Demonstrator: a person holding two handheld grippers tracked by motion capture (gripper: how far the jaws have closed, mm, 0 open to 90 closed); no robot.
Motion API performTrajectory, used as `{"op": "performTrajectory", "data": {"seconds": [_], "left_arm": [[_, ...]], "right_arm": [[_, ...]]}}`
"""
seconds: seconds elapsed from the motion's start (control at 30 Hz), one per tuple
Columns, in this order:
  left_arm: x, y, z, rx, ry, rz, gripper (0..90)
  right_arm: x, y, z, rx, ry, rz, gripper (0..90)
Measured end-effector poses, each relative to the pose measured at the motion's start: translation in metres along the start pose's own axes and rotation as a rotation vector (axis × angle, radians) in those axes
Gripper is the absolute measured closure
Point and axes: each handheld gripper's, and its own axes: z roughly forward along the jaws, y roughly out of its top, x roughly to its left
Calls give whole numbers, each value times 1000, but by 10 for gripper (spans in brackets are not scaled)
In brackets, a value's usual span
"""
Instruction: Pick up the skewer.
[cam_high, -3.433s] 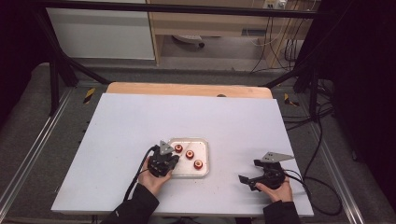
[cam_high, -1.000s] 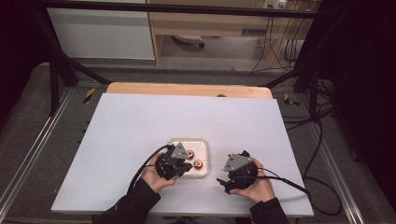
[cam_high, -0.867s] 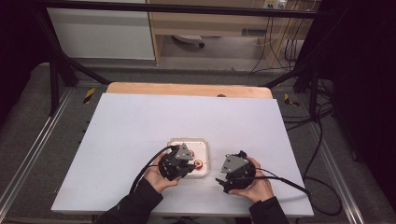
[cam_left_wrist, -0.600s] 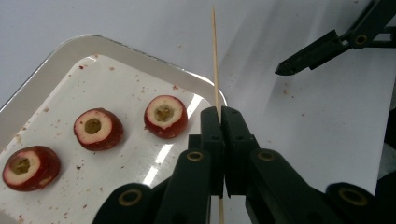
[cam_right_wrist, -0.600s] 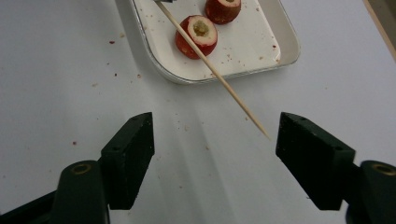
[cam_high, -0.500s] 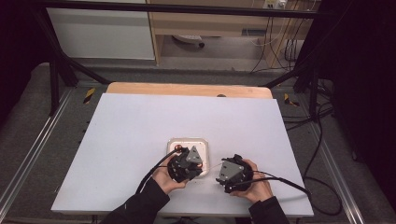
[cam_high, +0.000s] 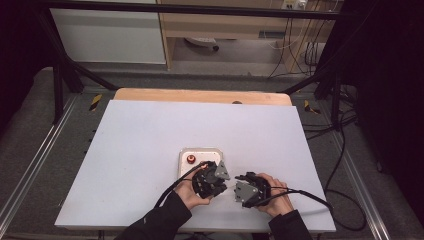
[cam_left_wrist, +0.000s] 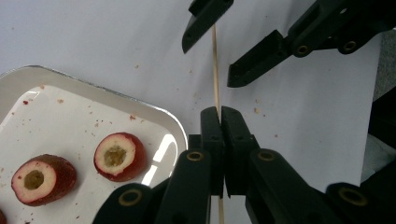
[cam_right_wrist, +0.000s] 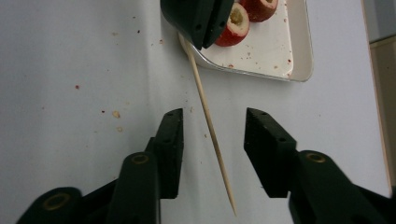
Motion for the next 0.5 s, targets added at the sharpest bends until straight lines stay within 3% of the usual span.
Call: {"op": "performTrajectory", "data": {"seconds": [0.17, 0.5], "left_arm": [[-2, 2, 1, 7, -6, 19, 882], [-4, 1, 2, 6, -18, 28, 883]], "right_arm": [[1, 0, 0, 7, -1, -73, 671], [5, -1, 2, 20, 18, -172, 803]]}}
